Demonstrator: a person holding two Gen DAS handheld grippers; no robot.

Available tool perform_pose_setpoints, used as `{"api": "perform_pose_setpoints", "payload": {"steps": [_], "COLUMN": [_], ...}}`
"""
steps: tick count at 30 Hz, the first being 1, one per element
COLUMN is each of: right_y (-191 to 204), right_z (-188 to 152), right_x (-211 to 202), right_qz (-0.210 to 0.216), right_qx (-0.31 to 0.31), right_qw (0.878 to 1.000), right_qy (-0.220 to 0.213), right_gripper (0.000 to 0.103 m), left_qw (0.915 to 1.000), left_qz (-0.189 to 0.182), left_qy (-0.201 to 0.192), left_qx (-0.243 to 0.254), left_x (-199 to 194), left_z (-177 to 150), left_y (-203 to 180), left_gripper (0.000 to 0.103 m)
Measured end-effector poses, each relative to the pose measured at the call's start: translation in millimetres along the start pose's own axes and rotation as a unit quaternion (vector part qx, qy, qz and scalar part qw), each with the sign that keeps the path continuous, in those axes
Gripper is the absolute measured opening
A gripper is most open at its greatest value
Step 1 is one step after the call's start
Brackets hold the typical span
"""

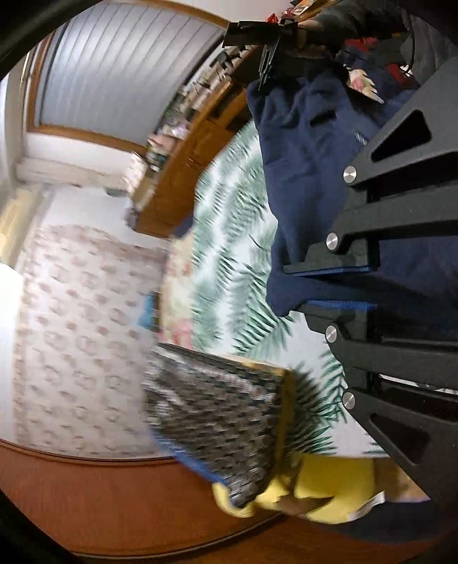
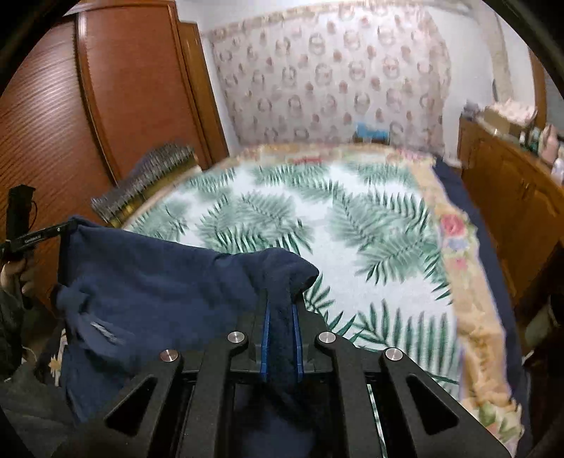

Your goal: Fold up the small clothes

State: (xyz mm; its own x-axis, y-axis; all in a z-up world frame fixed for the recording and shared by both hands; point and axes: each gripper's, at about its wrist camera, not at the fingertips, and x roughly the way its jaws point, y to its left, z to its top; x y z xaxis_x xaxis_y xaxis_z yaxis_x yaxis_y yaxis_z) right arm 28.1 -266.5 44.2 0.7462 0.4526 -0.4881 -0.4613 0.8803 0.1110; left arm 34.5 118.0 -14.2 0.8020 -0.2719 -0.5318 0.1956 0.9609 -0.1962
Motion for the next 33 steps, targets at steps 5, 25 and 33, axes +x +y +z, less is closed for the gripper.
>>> {"api": "perform_pose_setpoints", "payload": {"steps": [5, 25, 33], "right_y": [16.7, 50.7, 38.5], "right_z": [6.7, 64.1, 112.6], "right_x": [-63.6, -221.9, -142.6], "right_qz": [-0.008, -0.04, -0.062], "right_qx": [-0.011, -0.092, -0.101], "right_qw": [0.998, 0.968, 0.972], "right_qy": [-0.062, -0.229, -0.201], "right_gripper": [0.01, 0.01, 0.01], "left_qw": [0.9979, 0.9775, 0.9819], "left_qz": [-0.017, -0.029, 0.018], "left_qy": [-0.061, -0.206, -0.184], "left_qx": [0.014, 0.035, 0.039], "left_x": [-49.3, -113.5, -55.8], "left_z": [18.8, 102.5, 158.3], "left_y": [-16.8, -35.0, -20.2], "left_gripper": [0.012, 0.011, 0.011]}}
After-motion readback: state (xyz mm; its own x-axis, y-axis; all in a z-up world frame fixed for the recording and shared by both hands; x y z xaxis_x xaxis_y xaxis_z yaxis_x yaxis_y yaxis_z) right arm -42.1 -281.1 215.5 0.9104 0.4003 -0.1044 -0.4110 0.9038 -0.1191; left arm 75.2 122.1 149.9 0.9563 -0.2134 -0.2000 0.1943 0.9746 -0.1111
